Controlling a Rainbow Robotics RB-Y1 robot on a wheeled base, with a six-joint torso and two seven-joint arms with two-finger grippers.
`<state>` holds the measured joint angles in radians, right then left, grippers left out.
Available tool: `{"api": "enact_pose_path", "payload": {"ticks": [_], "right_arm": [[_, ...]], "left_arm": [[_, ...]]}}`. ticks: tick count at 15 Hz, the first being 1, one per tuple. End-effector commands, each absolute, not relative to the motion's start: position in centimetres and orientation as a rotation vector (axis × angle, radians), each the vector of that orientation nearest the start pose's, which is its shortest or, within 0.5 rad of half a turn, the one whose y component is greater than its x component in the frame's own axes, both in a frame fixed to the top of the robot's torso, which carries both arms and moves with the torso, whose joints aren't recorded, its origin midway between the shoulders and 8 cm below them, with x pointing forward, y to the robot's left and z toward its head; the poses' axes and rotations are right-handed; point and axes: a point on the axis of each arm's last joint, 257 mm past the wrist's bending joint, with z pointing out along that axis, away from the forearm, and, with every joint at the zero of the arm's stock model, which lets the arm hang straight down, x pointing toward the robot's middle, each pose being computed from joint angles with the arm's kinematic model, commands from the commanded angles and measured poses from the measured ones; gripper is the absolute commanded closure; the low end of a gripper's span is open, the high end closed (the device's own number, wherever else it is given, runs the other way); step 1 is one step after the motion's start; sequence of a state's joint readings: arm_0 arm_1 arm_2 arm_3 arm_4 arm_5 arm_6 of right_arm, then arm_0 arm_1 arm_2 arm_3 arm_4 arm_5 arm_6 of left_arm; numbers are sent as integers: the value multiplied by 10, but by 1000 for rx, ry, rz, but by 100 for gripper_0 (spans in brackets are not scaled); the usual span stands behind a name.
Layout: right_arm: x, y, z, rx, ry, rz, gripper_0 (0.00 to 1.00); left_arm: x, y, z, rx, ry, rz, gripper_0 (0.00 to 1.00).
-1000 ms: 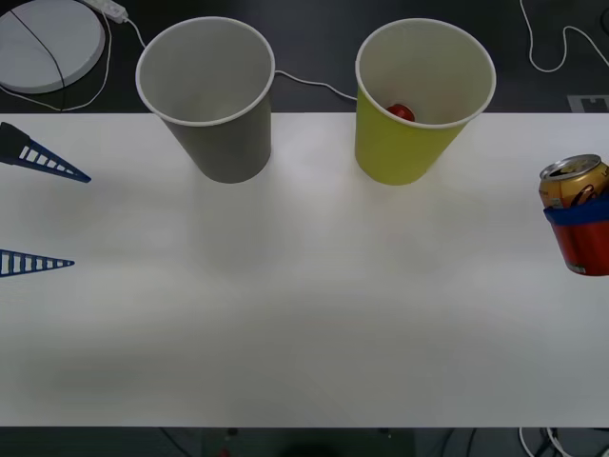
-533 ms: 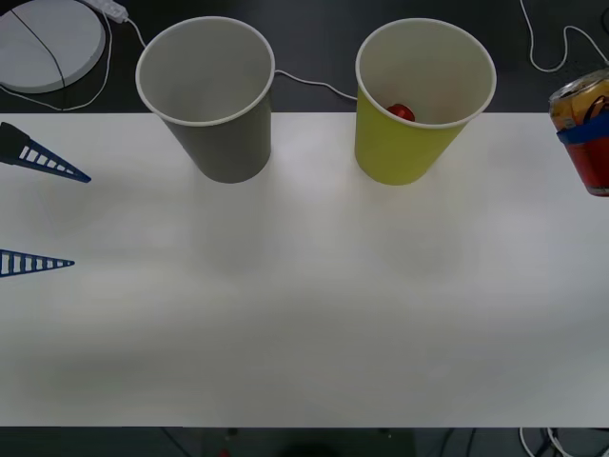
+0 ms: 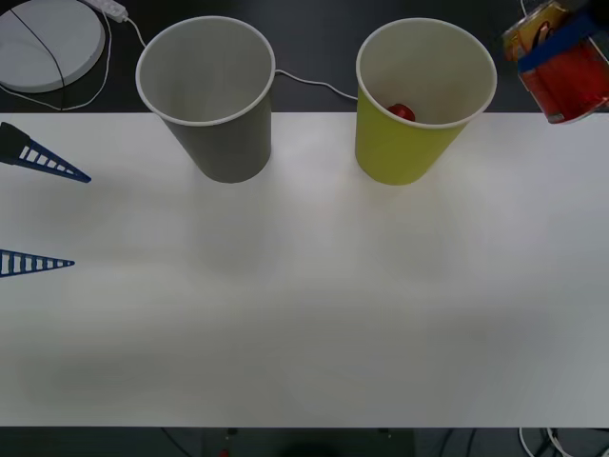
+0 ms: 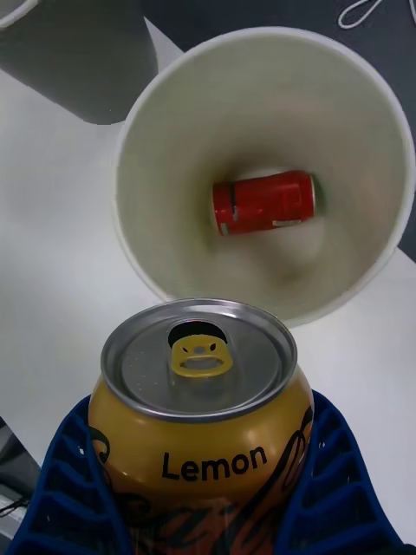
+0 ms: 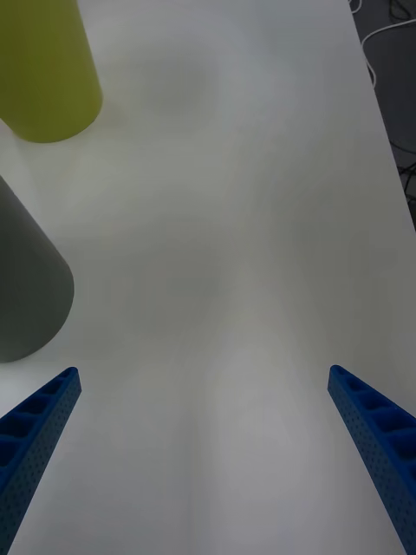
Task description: Put the can into the green bin and the plastic bottle into the gray bin
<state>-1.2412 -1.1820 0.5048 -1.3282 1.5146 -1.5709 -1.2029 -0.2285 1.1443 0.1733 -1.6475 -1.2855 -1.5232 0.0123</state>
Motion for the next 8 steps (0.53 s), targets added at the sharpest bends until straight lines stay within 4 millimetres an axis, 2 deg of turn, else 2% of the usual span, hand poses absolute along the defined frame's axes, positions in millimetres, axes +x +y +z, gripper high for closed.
{"api": "enact_pose_path", "payload": {"ticks": [1, 3, 5, 8], "right_arm": [[539, -239, 45, -1067, 2319, 159, 100], [555, -226, 45, -1061, 2317, 128, 100], [566, -217, 41, -1088, 2308, 102, 100], [579, -193, 36, -1096, 2303, 129, 100]], "left_arm": [[390, 307, -105, 1813, 1483, -271, 0], [390, 307, -105, 1813, 1483, -271, 0], [390, 307, -105, 1813, 1483, -271, 0], [390, 307, -105, 1813, 1483, -271, 0]]}}
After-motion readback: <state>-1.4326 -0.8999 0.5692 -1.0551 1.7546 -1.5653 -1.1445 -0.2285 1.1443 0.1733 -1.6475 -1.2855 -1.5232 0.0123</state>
